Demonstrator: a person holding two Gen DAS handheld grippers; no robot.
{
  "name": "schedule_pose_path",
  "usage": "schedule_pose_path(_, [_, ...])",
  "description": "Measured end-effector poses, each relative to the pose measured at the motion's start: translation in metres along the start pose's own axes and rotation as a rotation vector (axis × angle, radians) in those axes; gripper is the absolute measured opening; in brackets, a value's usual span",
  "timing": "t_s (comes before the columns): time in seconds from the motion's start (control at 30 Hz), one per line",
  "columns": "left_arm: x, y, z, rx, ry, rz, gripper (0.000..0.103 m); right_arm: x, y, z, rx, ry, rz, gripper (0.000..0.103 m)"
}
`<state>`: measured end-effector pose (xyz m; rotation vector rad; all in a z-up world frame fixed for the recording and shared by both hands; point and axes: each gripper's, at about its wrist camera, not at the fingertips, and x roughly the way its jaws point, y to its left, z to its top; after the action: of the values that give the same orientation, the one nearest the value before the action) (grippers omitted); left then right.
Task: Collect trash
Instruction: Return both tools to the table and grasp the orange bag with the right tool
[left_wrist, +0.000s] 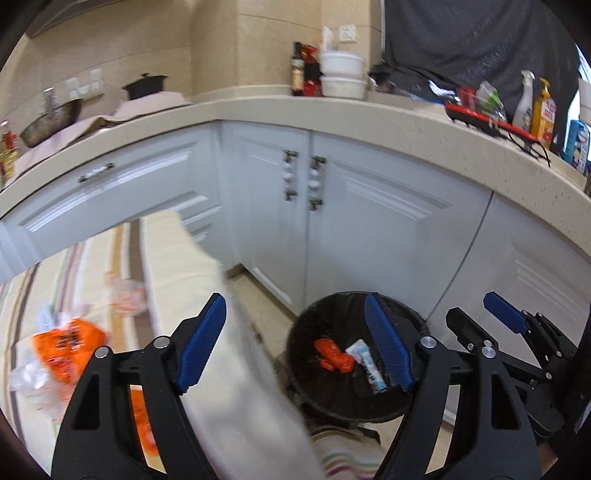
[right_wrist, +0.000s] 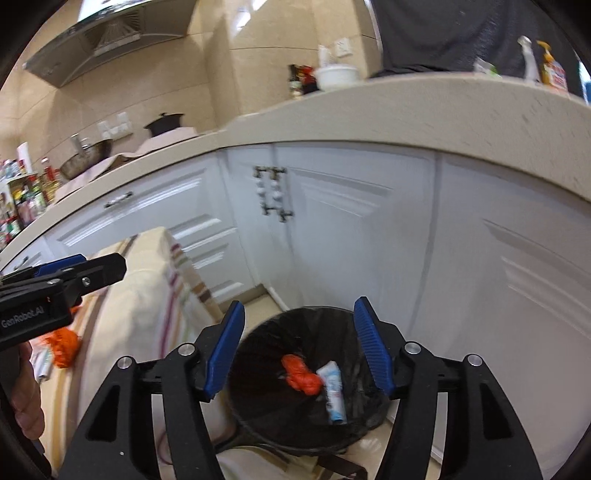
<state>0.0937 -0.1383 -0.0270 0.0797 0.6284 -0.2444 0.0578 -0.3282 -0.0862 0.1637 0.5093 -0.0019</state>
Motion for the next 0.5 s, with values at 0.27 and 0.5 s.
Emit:
schedule_pose_path(0.27, [-0.060, 0.077, -0.017, -0.070, -0.050, 0.150, 0.079, -0.008, 0.074, -0.002, -0.078, 0.002, 0.174, 0.063])
schedule_pose_path(0.5, [-0.104, 0.153, -0.050, -0.182, -0.046, 0.315, 0.080, -0.014, 0.137, -0.008, -0.174, 0.015, 0.299, 0.065])
